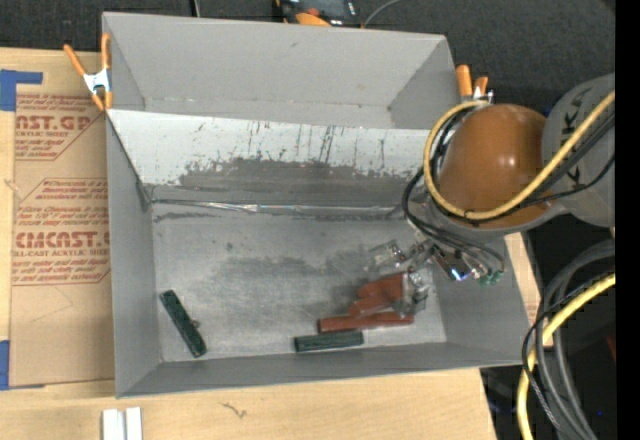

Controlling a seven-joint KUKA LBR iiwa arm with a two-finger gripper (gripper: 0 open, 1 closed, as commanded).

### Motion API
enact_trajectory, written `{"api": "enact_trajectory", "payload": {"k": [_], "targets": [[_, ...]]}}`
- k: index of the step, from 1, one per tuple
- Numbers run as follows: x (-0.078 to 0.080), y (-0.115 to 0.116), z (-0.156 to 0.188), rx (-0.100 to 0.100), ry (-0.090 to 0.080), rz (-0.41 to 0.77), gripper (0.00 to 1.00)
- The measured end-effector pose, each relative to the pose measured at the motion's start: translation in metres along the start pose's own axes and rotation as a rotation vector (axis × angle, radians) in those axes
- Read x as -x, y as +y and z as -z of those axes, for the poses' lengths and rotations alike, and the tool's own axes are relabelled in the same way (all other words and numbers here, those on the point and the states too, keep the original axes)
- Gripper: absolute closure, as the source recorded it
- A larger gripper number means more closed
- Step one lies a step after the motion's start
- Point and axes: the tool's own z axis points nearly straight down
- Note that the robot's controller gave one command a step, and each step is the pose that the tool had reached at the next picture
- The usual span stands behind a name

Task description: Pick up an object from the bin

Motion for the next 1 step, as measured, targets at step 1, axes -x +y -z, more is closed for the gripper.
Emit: {"api": "enact_trajectory", "payload": {"k": [1], "targets": [[0.0302, 0.0154, 0.0999, -0.007, -0.013, 0.008, 1.00]]}}
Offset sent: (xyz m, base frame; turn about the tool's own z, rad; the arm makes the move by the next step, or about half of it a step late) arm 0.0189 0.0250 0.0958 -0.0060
